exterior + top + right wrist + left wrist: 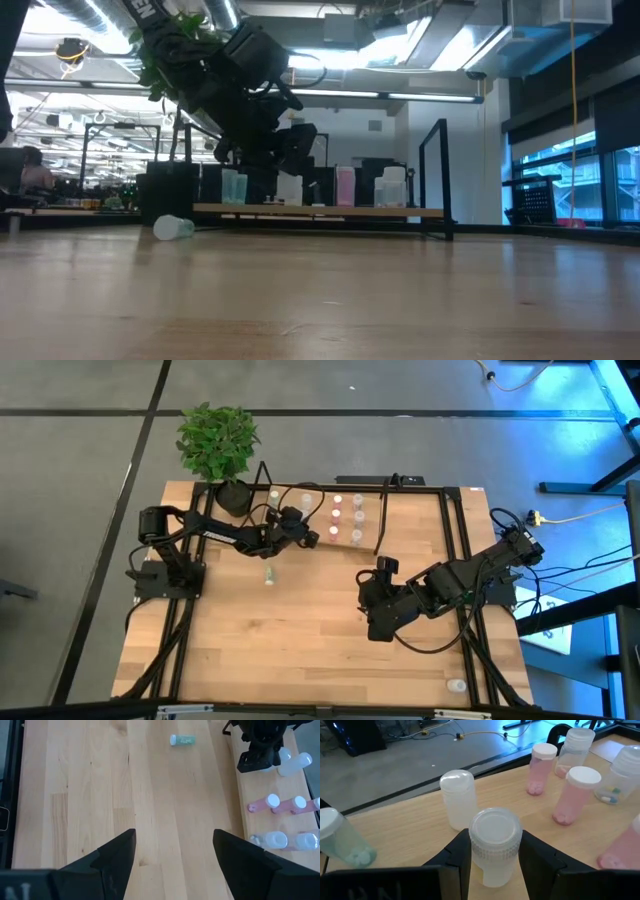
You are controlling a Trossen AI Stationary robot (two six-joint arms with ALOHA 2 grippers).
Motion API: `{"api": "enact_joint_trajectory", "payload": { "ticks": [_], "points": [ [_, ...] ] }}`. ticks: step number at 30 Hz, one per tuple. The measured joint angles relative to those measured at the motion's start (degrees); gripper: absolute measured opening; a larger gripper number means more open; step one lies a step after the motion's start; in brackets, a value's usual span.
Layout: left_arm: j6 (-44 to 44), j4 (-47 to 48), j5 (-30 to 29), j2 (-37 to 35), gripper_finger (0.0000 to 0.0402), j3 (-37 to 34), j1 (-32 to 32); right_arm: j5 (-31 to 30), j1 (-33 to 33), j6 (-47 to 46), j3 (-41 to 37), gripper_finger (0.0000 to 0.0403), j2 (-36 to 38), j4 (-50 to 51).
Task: Pick and place medicine bottles onto shelf by color
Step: Put the top white medicine bottle on the shelf aligned with the other white medicine bottle
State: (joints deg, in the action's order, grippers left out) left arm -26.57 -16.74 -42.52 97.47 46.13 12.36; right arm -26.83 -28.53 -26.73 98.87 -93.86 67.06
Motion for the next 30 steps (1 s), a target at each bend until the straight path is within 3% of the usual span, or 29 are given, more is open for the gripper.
{"api": "enact_joint_trajectory", "payload": {
  "ticks": [21, 30],
  "points": [
    [-0.3, -3.9, -0.6, 3.4, 0.0121, -0.1, 0.0, 0.0, 0.0, 0.0, 0.0, 0.0267, 0.0, -0.6],
    [0.1, -3.7, -1.2, 3.4, 0.0156, -0.1, 0.0, 0.0, 0.0, 0.0, 0.0, 0.0267, 0.0, -1.7]
  ]
}}
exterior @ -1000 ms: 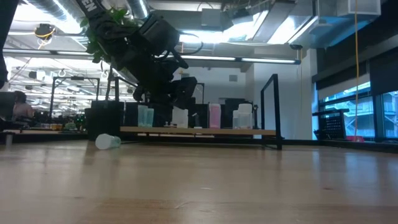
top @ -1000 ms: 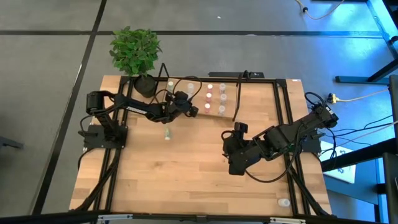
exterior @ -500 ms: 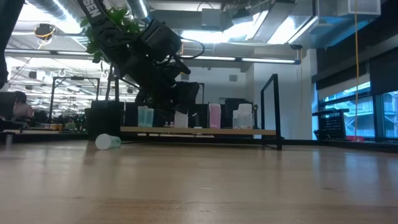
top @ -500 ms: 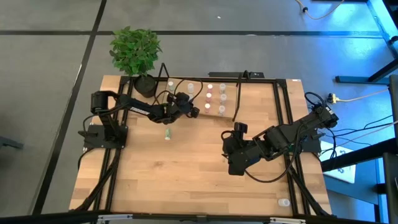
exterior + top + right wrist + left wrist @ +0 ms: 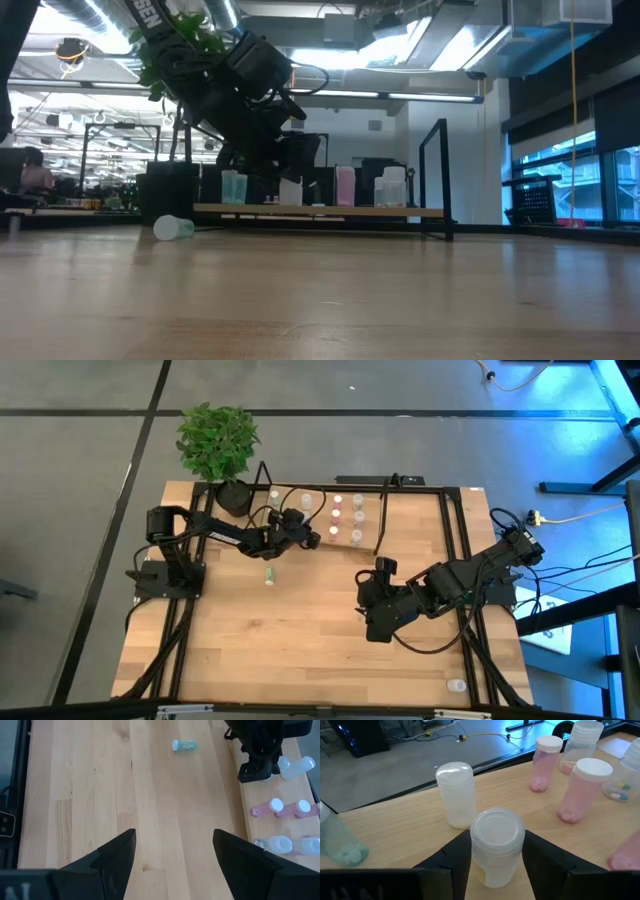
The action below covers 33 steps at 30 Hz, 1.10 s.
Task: Pick and place medicine bottles onto shelf by color
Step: Put the top white medicine bottle on the shelf aligned with the other white medicine bottle, then put the blue medicine bottle on the shelf aligned with the other blue medicine bottle
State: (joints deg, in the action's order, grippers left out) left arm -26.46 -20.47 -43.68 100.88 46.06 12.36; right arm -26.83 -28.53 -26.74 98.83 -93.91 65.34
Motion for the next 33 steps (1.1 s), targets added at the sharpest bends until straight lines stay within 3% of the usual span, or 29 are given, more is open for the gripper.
{"api": "enact_joint_trajectory", "payload": {
  "ticks": [14, 23, 33],
  "points": [
    [0.2, -0.6, -0.4, -0.3, 0.0242, 0.0, -1.1, 0.0, 0.0, 0.0, 0.0, 0.0267, 0.0, 0.0],
    [3.3, -1.3, -4.4, -1.6, 0.0248, 0.1, -3.9, 0.0, 0.0, 0.0, 0.0, 0.0267, 0.0, 0.0],
    [12.9, -0.4, -9.2, -8.7, 0.0249, 0.1, -9.8, 0.0, 0.0, 0.0, 0.0, 0.0267, 0.0, -0.5]
  ]
}}
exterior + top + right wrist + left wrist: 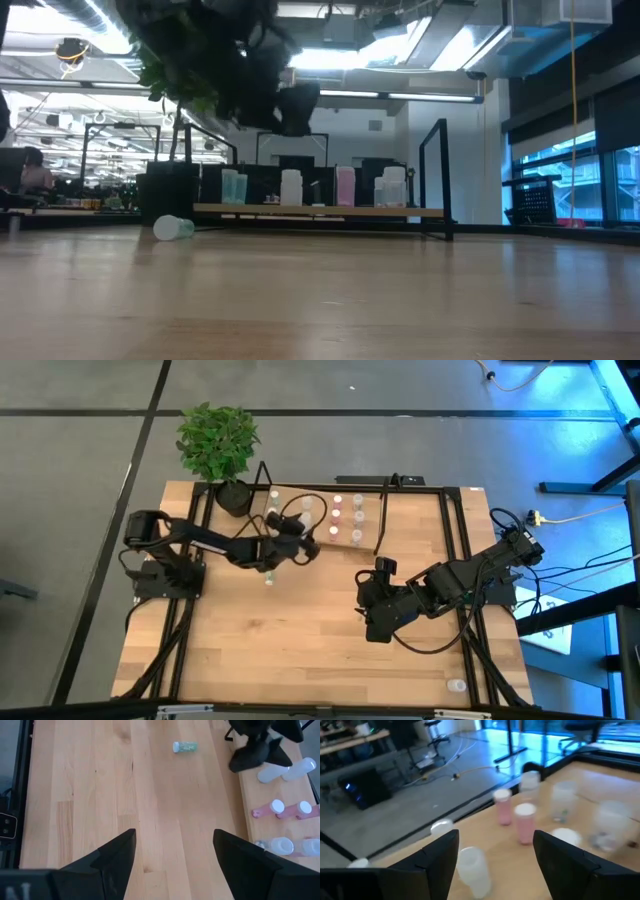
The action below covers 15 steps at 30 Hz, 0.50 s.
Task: Pick and place medicine bottles onto shelf by color
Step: Put the blue medicine bottle on the shelf aligned with the other blue medicine bottle
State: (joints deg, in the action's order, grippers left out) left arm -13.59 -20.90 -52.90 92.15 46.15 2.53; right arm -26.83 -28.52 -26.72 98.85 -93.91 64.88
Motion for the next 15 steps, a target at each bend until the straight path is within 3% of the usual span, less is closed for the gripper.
{"api": "enact_joint_trajectory", "payload": {
  "ticks": [3, 6, 15],
  "points": [
    [0.4, 3.8, -0.4, -2.5, 0.0249, 0.0, -3.3, 0.0, 0.0, 0.0, 0.0, 0.0267, 0.0, 0.0],
    [-4.6, 10.9, -2.0, -4.9, 0.0249, 0.0, -7.0, 0.0, 0.0, 0.0, 0.0, 0.0267, 0.0, -0.1],
    [-34.3, 36.3, -2.9, -9.2, 0.0249, 0.0, -17.5, 0.0, 0.0, 0.0, 0.1, 0.0267, 0.0, -0.9]
  ]
}}
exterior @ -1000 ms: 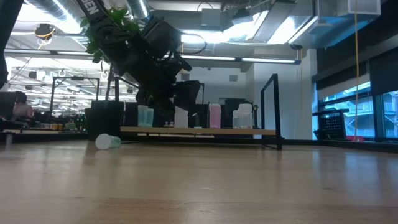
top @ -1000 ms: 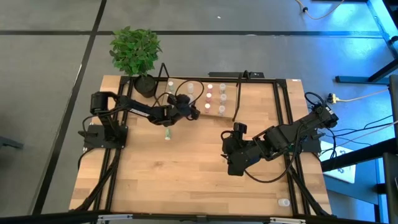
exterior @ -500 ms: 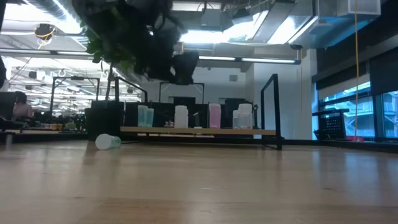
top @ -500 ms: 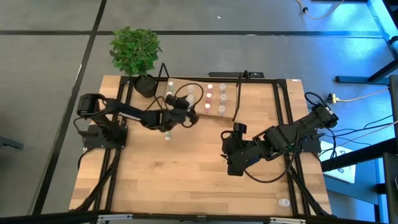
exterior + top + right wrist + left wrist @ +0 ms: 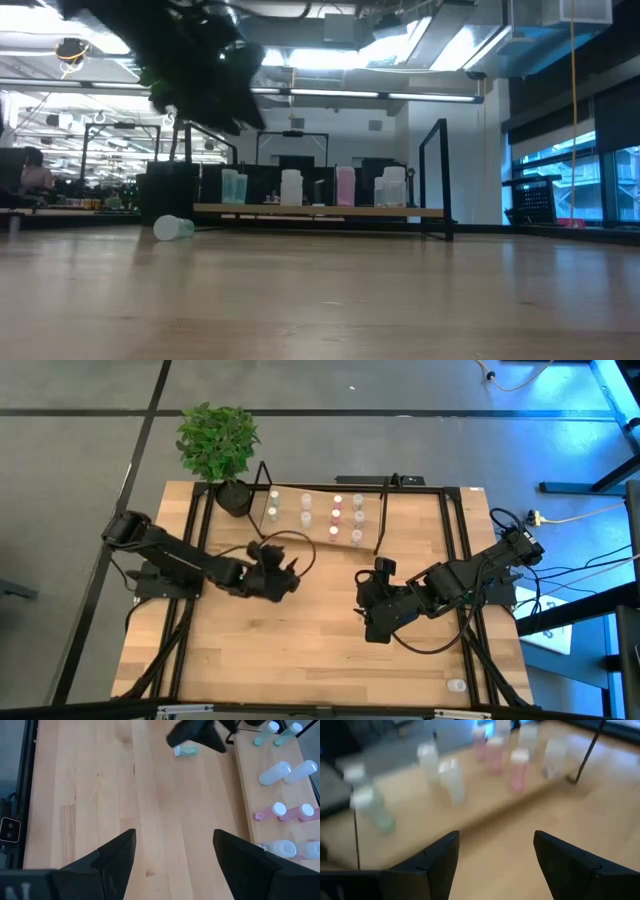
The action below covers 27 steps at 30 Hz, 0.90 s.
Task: Pick and place medicine bottles onto shelf by color
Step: Put the blue medicine bottle on the shelf aligned with the other blue medicine bottle
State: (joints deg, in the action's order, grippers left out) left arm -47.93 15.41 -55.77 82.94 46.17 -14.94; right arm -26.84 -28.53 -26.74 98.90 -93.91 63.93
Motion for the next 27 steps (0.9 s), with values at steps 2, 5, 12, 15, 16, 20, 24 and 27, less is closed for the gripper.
{"api": "enact_joint_trajectory", "payload": {
  "ticks": [2, 5, 12, 15, 16, 20, 24, 27],
  "points": [
    [-7.4, 5.6, 1.4, -0.7, 0.0249, 0.0, -2.1, 0.0, 0.0, 0.1, 0.0, 0.0267, 0.0, 0.0],
    [-19.1, 11.4, 5.0, -1.4, 0.0249, 0.0, -4.7, 0.0, 0.0, 0.0, 0.0, 0.0267, 0.0, 0.0],
    [-36.8, 15.4, 13.5, -1.4, 0.0249, 0.0, -6.5, 0.0, 0.0, 0.1, 0.0, 0.0267, 0.0, -0.4],
    [-39.6, 16.6, 18.6, -1.4, 0.0249, 0.0, -6.2, 0.0, 0.0, 0.0, 0.0, 0.0267, 0.0, -0.4],
    [-40.4, 16.9, 20.3, -1.4, 0.0249, 0.0, -6.1, 0.0, 0.0, 0.0, 0.0, 0.0267, 0.0, -0.4],
    [-40.7, 18.9, 25.1, -1.4, 0.0249, 0.0, -5.7, 0.0, 0.0, 0.0, 0.0, 0.0267, 0.0, -0.4],
    [-44.0, 22.9, 26.0, -1.4, 0.0249, 0.0, -5.7, 0.0, 0.0, 0.0, 0.0, 0.0267, 0.0, -0.4],
    [-46.8, 25.6, 26.0, -0.5, 0.0249, 0.0, -5.4, 0.0, 0.0, 0.1, 0.0, 0.0267, 0.0, -0.4]
  ]
}}
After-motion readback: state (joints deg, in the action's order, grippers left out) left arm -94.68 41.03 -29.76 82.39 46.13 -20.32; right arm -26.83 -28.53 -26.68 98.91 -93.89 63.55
